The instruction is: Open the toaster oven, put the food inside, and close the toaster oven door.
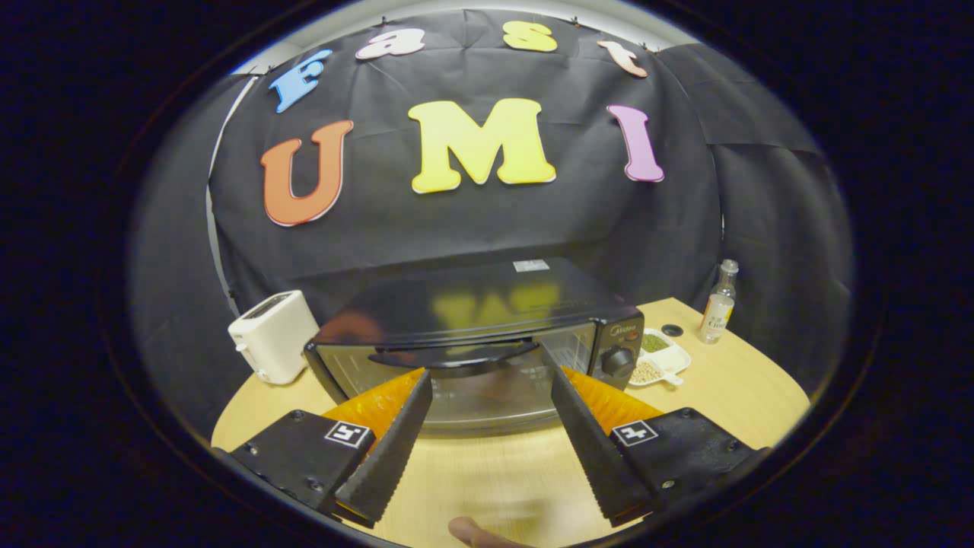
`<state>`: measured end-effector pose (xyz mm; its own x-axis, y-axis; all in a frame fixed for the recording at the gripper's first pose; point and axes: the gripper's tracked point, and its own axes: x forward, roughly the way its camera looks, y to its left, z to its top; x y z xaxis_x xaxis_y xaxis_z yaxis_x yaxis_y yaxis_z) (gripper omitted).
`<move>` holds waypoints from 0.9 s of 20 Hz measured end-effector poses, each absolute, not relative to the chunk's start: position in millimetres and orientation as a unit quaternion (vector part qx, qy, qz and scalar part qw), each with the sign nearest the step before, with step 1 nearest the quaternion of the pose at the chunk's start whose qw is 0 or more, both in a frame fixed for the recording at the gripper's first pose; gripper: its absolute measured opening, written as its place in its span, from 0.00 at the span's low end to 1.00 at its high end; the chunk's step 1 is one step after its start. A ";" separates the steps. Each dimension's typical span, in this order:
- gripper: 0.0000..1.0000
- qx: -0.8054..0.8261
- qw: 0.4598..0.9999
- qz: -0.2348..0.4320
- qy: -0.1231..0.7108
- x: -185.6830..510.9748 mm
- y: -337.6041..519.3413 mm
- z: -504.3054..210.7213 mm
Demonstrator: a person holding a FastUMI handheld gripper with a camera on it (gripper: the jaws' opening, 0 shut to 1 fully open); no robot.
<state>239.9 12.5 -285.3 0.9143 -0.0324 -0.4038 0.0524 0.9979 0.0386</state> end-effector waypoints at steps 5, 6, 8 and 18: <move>1.00 0.001 0.992 -0.011 0.123 193.8 36.3 -194.5; 1.00 -0.005 0.994 -0.008 0.105 182.1 42.0 -176.5; 1.00 -0.013 0.998 0.005 0.068 152.8 59.7 -138.2; 1.00 -0.015 0.998 0.000 0.069 54.2 67.8 -74.5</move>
<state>54.2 67.8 -74.5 0.9905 -0.0024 -0.1375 -0.0018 0.9995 -0.0305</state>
